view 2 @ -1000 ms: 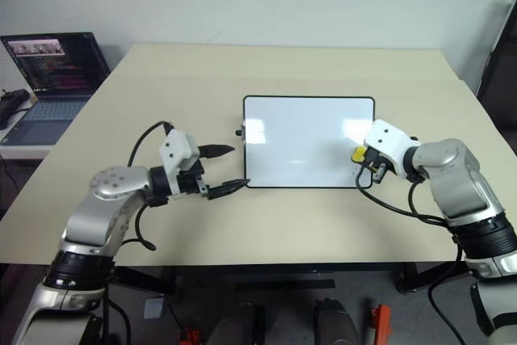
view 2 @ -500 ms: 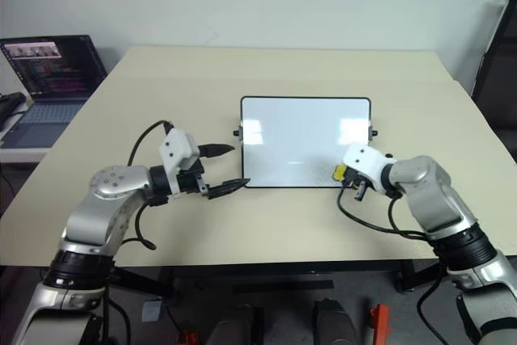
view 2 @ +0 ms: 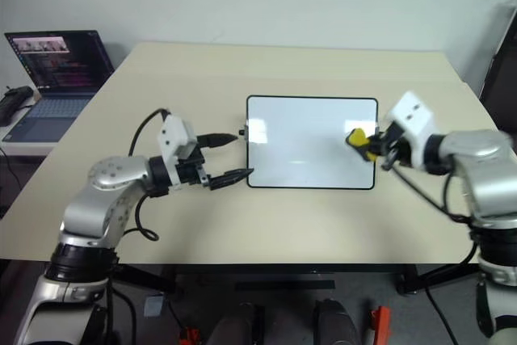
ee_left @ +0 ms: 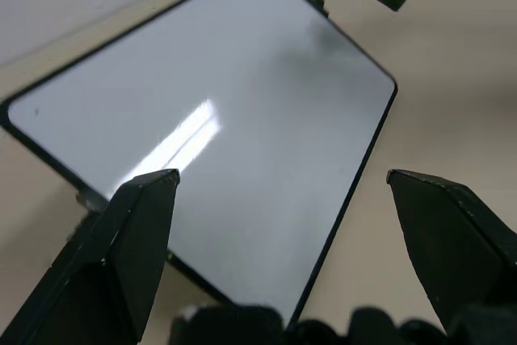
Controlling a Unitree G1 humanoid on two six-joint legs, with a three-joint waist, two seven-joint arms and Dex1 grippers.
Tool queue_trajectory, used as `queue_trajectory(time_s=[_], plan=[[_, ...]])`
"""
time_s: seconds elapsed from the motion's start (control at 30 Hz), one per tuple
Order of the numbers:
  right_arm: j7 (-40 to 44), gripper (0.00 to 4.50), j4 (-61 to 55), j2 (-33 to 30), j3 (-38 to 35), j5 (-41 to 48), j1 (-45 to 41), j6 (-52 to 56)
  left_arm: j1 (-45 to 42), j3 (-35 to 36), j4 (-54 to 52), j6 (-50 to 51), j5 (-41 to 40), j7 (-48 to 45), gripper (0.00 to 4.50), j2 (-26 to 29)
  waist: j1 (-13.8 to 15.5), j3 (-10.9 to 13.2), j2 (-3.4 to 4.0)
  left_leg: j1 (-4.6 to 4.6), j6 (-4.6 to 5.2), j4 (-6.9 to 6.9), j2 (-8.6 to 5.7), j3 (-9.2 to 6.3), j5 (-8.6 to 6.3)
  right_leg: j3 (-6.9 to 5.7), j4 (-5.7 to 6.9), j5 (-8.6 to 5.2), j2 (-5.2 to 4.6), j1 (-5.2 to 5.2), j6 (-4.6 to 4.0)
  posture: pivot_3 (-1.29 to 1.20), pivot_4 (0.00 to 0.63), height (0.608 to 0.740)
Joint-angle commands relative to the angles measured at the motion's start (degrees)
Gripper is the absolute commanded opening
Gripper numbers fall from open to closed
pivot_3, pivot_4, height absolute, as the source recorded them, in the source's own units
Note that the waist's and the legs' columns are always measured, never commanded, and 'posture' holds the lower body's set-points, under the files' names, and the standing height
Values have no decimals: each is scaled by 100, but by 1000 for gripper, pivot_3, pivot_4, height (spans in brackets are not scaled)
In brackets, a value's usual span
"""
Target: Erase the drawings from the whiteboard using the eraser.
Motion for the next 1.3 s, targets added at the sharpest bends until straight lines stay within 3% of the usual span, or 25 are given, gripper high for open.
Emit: queue_trajectory(time_s=[0.03,0.4,0.73,1.3], plan=[[-140,189,425,-339,-592,171,-76,29,-160,-57,-218,35,-129,5,4500,-169,-2,0,0,0,0,0,-2,3,0,1,0,0,-1,0,0,0,150,740],[-610,189,3156,-949,-288,-372,-186,-550,-1091,-1487,825,-714,642,-193,4500,-1639,-25,0,1,0,0,1,-6,16,0,11,-1,1,-1,0,2,0,150,740],[-435,189,4872,-1118,582,-1021,-797,-934,-1219,-1696,1350,-1004,883,-13,4500,-2467,-76,-2,10,6,1,0,-6,26,0,25,1,1,2,-2,5,0,150,740],[-363,189,6675,-833,1035,-1548,-1692,-1565,-792,-1801,874,-793,922,6,4500,-2474,-78,-4,15,7,0,0,-8,27,0,27,1,1,1,0,7,0,150,740]])
